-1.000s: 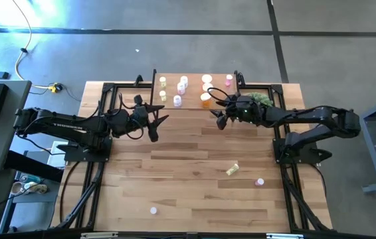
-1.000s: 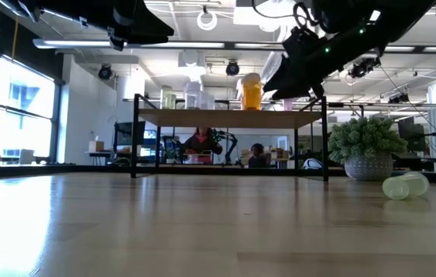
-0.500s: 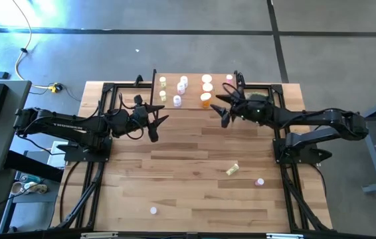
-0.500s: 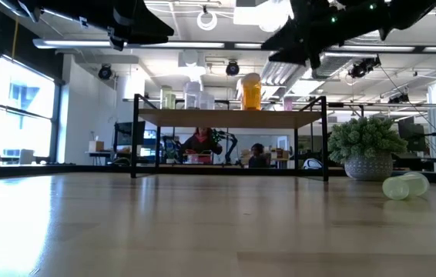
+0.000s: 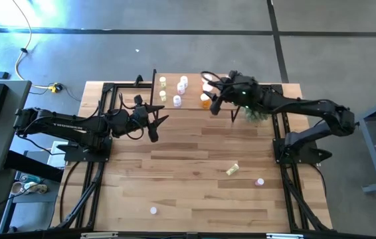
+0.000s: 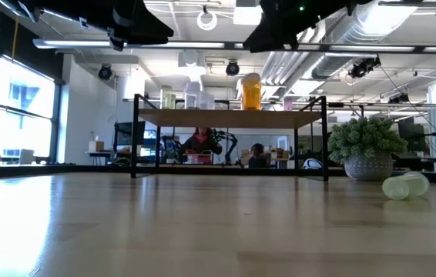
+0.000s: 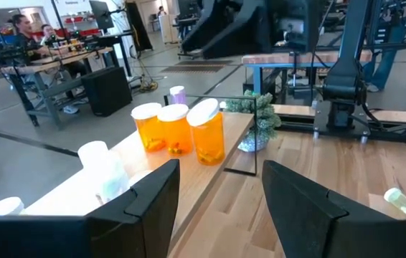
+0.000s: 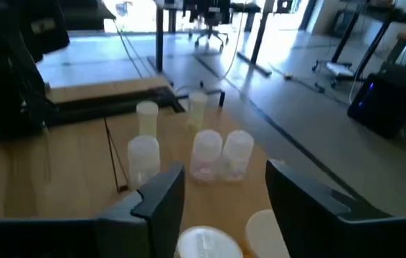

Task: Pick and place medicine bottles onto shelf by color
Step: Put the orange pill bottle aligned with the other orange pill bottles on the shelf

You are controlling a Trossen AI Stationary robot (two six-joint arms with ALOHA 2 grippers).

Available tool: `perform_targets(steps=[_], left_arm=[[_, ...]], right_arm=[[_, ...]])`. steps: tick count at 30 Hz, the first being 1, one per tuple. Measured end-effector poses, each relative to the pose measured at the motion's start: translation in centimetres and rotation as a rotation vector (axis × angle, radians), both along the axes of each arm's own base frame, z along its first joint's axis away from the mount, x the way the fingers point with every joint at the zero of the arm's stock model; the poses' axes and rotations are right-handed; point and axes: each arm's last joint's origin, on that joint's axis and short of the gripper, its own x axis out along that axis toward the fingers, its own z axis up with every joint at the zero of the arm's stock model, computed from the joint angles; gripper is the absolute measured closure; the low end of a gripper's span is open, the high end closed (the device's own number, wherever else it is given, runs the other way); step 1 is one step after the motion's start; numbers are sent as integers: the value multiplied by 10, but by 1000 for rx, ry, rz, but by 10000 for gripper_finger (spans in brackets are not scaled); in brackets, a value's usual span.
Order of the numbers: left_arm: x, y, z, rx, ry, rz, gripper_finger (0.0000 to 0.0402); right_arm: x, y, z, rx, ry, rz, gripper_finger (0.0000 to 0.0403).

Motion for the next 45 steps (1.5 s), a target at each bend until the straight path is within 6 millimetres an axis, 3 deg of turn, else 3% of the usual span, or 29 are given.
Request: perform_targets(steps=[6,17,45], left_arm=[[0,0,0,0,1,0,211],[0,0,0,0,1,0,211],[0,0,0,0,1,4,211]], right_arm=[[15,-6,-13,38,101,-47,290],[12,-5,-24,114,172,-76,367],[7,-3,-32,234,222,-99,375]])
